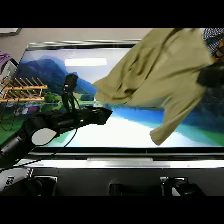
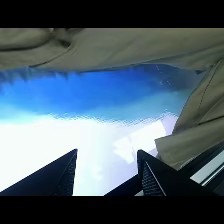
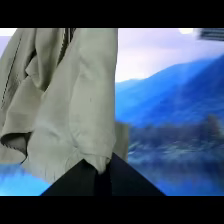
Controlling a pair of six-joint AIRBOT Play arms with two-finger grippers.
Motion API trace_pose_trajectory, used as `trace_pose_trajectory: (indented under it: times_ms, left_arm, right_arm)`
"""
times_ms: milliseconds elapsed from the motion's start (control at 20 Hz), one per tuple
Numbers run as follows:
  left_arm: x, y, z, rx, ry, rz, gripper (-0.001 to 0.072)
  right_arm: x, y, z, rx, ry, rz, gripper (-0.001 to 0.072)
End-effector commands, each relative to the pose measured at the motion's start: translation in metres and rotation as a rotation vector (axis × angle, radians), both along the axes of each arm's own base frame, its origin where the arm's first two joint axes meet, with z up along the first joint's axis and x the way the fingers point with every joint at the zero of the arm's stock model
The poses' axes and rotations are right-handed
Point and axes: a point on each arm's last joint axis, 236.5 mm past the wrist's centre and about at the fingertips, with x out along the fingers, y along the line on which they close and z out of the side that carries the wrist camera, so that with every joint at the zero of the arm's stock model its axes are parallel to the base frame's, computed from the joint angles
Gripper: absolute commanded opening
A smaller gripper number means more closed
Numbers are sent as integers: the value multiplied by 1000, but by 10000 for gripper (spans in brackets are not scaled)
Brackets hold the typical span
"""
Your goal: Fold the clothes and pants, and hang the long-sleeved shirts on hangers.
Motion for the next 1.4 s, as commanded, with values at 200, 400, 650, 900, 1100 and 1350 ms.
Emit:
trace_pose_trajectory:
  times_ms: [200,400,650,900,1100,1350]
  left_arm:
    - [1,3,3,-3,-5,7,442]
    - [2,3,0,1,-1,8,442]
    - [0,4,-3,13,13,2,442]
    - [-6,6,-12,43,43,-9,442]
    - [-6,6,-12,43,43,-10,442]
    - [-7,6,-12,43,43,-11,442]
  right_arm:
    - [-58,-155,68,-218,7,-723,24]
    - [-102,-217,70,-185,18,-958,25]
    - [-164,-304,101,-248,-105,-1192,25]
    - [-185,-352,125,-311,-238,-1298,25]
    - [-173,-367,136,-340,-318,-1285,25]
    - [-161,-375,156,-387,-425,-1268,25]
